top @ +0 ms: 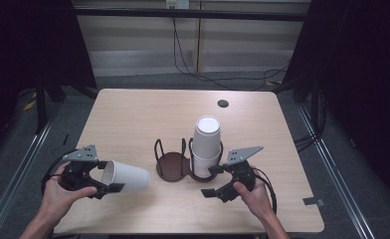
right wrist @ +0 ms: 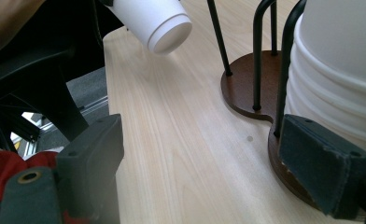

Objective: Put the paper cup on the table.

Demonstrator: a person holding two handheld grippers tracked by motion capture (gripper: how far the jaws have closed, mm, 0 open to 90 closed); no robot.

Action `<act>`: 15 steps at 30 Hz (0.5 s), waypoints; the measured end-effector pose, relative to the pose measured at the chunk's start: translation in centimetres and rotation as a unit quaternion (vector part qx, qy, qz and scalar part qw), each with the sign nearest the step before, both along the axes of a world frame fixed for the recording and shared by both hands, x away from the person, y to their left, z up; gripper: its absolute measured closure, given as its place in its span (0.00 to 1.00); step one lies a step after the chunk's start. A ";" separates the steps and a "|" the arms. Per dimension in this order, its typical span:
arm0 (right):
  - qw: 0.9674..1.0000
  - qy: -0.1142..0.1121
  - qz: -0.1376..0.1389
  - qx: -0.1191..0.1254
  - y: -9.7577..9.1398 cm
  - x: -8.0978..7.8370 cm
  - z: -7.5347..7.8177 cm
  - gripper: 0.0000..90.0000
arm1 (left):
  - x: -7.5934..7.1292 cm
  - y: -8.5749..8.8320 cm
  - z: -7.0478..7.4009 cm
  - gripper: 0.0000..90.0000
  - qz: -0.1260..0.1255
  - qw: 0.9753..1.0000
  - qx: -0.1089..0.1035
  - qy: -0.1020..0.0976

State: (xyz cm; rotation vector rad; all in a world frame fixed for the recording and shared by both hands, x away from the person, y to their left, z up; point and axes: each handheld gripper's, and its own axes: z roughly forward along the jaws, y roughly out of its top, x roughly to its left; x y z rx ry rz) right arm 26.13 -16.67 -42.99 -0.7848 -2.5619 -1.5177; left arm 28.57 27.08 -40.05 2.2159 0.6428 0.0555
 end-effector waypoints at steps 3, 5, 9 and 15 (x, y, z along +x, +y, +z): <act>1.000 0.001 0.001 0.001 0.0 0.0 0.0 0.16 | 0.2 0.5 0.5 0.15 0.007 1.000 0.013 -0.012; 1.000 0.001 0.000 0.000 0.0 0.0 0.0 0.16 | 0.3 0.6 0.6 0.15 0.013 1.000 0.022 -0.014; 1.000 0.001 -0.006 -0.001 -0.1 0.0 0.0 0.16 | 0.9 0.5 0.5 0.15 0.019 0.998 0.048 -0.018; 1.000 -0.001 -0.006 -0.004 0.0 0.0 0.0 0.16 | 2.5 0.7 0.5 0.15 0.036 0.998 0.057 -0.004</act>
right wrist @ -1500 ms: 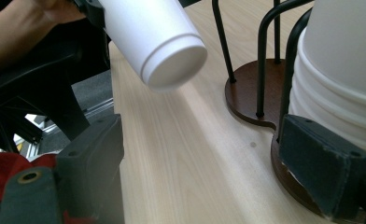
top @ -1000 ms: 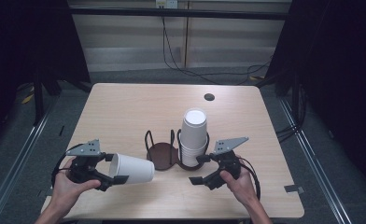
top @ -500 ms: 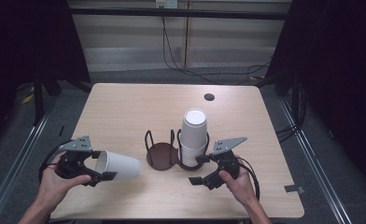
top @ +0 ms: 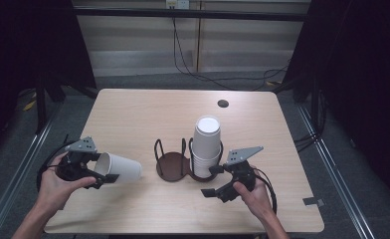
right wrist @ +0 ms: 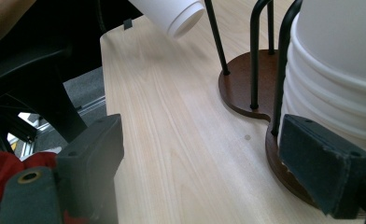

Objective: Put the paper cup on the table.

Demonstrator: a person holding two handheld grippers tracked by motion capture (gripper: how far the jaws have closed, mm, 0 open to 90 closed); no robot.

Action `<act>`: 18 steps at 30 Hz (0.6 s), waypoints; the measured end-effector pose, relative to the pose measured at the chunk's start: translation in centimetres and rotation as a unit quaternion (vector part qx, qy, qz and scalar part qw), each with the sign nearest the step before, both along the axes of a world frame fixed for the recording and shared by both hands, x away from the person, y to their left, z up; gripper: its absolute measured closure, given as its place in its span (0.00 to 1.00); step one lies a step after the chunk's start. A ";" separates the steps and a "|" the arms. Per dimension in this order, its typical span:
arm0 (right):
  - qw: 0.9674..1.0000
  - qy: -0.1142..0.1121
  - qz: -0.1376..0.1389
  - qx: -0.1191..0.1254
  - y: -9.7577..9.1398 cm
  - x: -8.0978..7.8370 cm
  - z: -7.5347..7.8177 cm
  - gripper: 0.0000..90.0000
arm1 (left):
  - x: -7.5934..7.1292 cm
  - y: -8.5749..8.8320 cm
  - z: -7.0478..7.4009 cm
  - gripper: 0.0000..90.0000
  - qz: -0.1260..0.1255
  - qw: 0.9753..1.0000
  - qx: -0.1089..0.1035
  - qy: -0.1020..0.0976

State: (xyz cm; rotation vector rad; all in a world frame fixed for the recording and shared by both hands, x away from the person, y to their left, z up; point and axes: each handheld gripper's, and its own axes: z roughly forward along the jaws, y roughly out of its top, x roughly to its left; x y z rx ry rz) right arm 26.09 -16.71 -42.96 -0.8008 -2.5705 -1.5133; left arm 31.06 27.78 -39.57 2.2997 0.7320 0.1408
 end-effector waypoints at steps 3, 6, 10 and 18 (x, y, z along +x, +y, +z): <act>1.000 -0.001 -0.001 -0.001 0.0 0.0 0.0 0.16 | 0.7 -0.1 0.3 0.15 -0.003 1.000 0.010 0.003; 1.000 -0.001 -0.003 -0.002 -0.1 0.0 0.0 0.16 | 1.3 -0.6 0.9 0.15 -0.007 1.000 0.025 -0.007; 1.000 0.000 -0.003 -0.006 0.0 0.0 -0.2 0.16 | 2.3 -1.2 1.3 0.15 -0.004 0.999 0.034 -0.005; 1.000 -0.003 -0.004 0.000 -0.2 0.0 -0.1 0.16 | 4.2 -2.5 1.9 0.15 0.003 0.998 0.057 0.008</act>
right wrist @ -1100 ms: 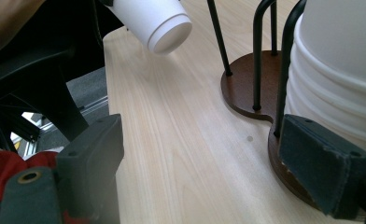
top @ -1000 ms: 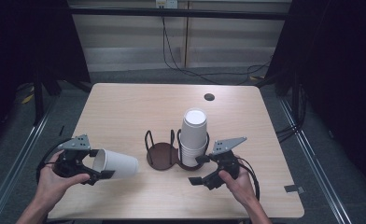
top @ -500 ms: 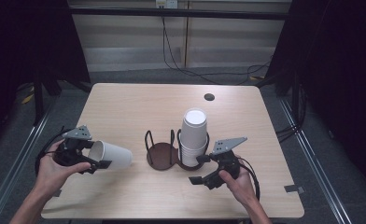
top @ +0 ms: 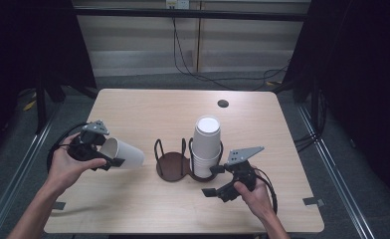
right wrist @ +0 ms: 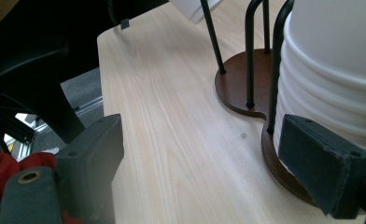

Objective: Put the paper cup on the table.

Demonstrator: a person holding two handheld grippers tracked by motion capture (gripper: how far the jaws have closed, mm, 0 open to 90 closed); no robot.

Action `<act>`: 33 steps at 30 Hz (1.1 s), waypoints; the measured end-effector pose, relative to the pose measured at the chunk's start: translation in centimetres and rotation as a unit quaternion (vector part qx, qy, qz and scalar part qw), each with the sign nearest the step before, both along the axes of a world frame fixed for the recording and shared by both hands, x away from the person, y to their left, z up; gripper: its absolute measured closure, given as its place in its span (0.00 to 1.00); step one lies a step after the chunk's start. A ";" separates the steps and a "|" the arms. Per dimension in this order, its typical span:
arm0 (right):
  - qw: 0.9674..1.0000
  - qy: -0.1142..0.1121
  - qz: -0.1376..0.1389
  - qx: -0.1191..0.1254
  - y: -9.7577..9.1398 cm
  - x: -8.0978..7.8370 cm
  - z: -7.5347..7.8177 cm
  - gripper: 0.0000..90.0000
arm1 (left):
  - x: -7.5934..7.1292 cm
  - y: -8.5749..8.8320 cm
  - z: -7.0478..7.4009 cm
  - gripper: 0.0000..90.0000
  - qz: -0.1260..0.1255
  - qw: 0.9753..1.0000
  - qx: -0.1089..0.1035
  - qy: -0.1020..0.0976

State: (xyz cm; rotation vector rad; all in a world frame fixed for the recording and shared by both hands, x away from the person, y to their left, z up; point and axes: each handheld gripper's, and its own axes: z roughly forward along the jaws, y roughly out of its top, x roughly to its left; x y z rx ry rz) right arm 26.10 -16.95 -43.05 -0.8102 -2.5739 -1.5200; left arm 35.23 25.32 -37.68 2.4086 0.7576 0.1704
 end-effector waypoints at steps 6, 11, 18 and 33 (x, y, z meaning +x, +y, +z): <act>1.000 -0.002 -0.001 0.000 0.0 0.0 0.0 0.16 | 1.5 -0.9 0.5 0.15 0.008 1.000 0.017 0.002; 1.000 -0.002 -0.002 -0.004 0.0 0.0 -0.1 0.16 | 2.4 -1.8 1.0 0.15 0.003 0.999 0.042 0.001; 1.000 0.000 -0.004 -0.009 0.0 0.1 -0.2 0.16 | 3.7 -2.9 0.7 0.15 0.010 0.998 0.060 0.010; 1.000 -0.003 -0.005 -0.011 0.0 0.0 -0.2 0.16 | 5.4 -5.9 -0.2 0.14 0.004 0.990 0.139 0.015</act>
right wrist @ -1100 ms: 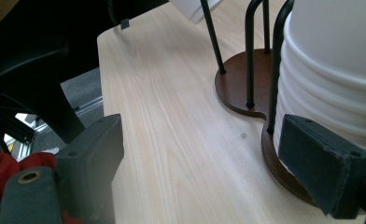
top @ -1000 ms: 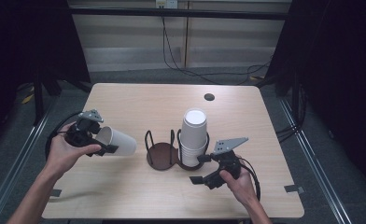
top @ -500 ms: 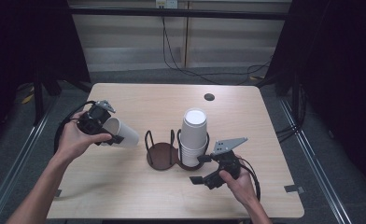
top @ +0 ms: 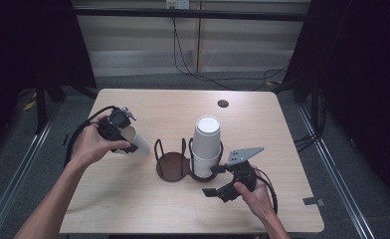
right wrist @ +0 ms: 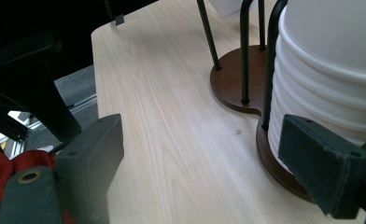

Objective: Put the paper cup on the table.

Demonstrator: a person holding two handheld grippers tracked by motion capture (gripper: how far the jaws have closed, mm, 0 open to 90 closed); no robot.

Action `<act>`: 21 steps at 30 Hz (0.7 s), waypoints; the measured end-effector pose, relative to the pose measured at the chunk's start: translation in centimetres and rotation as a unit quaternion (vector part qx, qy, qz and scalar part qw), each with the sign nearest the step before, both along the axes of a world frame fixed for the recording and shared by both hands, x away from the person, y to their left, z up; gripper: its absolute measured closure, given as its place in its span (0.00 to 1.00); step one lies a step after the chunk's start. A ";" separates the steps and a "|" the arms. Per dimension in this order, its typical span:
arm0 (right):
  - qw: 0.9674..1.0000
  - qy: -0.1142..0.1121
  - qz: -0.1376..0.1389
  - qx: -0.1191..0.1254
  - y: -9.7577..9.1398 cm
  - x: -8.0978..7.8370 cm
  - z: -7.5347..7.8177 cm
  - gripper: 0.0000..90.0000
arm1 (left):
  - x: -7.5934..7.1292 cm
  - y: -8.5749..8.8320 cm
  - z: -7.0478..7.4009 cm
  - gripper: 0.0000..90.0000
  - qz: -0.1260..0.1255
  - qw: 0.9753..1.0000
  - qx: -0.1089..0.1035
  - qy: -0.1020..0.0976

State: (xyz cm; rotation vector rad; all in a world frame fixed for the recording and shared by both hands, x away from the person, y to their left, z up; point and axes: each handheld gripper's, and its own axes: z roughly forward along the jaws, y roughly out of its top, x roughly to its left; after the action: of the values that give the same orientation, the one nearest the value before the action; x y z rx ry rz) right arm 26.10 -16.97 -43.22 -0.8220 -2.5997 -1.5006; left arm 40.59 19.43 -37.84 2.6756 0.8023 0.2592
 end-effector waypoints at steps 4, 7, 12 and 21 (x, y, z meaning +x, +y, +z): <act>1.000 0.001 0.000 -0.004 0.1 0.0 -0.1 0.16 | 0.5 -0.6 -0.6 0.14 0.002 1.000 0.013 0.005; 1.000 0.000 0.002 -0.006 0.3 0.0 -0.2 0.16 | 0.7 -0.9 -0.7 0.14 0.004 1.000 0.013 0.006; 1.000 0.001 0.001 -0.007 0.2 0.0 -0.2 0.16 | 0.7 -1.8 -0.9 0.13 -0.011 1.000 0.024 0.010; 1.000 0.000 -0.007 -0.009 0.1 0.1 -0.1 0.16 | 1.6 -2.8 -1.9 0.10 -0.005 0.999 0.035 0.024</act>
State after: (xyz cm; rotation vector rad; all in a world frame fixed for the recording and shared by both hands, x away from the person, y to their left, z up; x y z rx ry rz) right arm 26.16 -16.86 -43.34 -0.8430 -2.6173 -1.4816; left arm 42.24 16.68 -39.79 2.7601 0.8094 0.2262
